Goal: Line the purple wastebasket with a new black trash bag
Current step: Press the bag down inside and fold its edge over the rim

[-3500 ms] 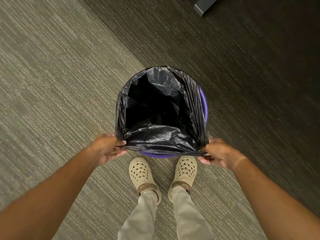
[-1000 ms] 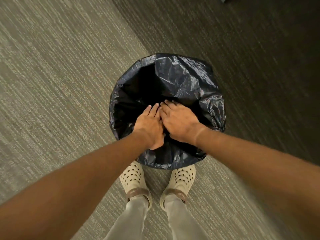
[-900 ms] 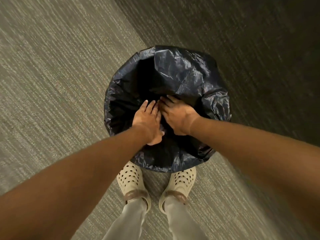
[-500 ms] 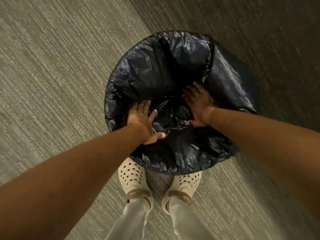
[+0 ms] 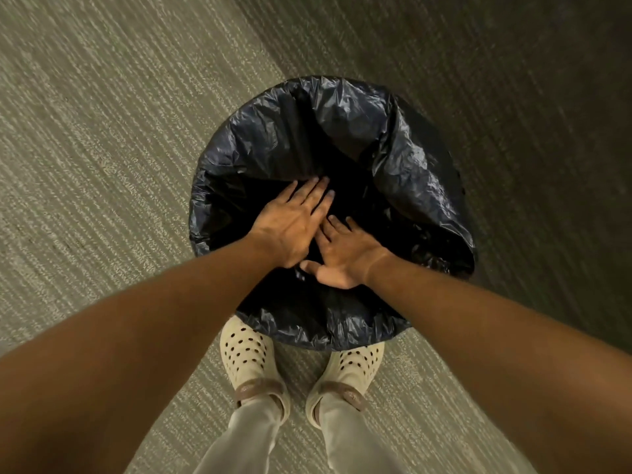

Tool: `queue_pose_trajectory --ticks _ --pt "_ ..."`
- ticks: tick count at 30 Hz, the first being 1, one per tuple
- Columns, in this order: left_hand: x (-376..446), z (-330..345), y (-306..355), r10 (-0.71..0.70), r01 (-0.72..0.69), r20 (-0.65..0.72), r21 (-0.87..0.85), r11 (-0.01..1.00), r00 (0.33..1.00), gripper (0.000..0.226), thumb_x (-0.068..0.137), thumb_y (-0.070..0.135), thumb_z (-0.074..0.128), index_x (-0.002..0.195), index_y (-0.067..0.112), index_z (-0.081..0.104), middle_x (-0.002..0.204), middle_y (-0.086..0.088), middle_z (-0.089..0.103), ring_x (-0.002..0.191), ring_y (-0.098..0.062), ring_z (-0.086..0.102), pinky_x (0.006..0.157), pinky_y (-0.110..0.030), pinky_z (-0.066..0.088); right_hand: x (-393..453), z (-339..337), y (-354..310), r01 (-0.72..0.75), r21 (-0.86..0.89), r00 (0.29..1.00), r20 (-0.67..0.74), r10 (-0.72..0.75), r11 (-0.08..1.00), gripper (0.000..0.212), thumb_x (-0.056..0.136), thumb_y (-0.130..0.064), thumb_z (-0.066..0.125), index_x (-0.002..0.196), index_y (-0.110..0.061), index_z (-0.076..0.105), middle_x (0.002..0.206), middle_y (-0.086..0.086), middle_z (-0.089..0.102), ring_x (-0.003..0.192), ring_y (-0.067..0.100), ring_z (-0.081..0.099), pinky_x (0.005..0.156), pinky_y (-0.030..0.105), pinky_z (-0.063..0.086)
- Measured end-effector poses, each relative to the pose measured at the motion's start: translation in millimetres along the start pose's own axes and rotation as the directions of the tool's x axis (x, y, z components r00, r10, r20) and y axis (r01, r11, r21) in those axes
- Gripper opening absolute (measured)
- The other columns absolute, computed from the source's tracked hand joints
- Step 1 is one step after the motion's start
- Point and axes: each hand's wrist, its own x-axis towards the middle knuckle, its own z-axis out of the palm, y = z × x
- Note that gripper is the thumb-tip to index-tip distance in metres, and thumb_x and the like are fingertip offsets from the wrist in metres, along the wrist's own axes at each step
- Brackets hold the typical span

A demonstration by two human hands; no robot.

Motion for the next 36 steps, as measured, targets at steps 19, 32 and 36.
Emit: queue_pose_trajectory --ticks 19,32,36 --pt "4.6 0.8 9.5 -0.076 0.072 0.081 0.057 0.996 0.994 0.073 0.097 0.043 0.022 0.151 0.005 -0.009 0.160 -0.020 -0.012 0.148 -0.031 -0.014 0.120 -0.046 -0.006 -3.3 9.2 -4.5 0.096 -0.198 0.994 -0.041 -0.106 0.975 0.076 0.098 -0.055 0.021 0.154 -0.006 0.012 0.163 0.014 0.008 0.151 0.025 0.001 0.121 0.042 0.002" --pt "12.7 41.0 11.2 -0.217 0.184 0.510 0.115 0.976 0.832 0.076 0.097 0.058 0.016 0.151 0.014 -0.015 0.159 -0.015 -0.021 0.146 -0.031 -0.022 0.116 -0.052 -0.013 77.4 25.4 28.5 -0.102 -0.373 0.995 -0.050 0.090 0.922 0.088 0.096 -0.056 0.037 0.154 -0.006 -0.008 0.162 0.016 -0.017 0.148 0.030 -0.016 0.120 0.047 -0.005" --pt "16.2 49.0 9.1 -0.246 0.204 0.523 0.137 0.969 0.816 0.080 0.094 0.065 0.011 0.150 0.015 -0.017 0.158 -0.014 -0.024 0.146 -0.030 -0.023 0.116 -0.052 -0.014 87.8 41.6 40.0 -0.119 -0.344 0.993 -0.065 0.102 0.931 0.096 0.093 -0.064 0.035 0.153 -0.007 -0.013 0.160 0.015 -0.022 0.147 0.031 -0.021 0.120 0.050 -0.005"
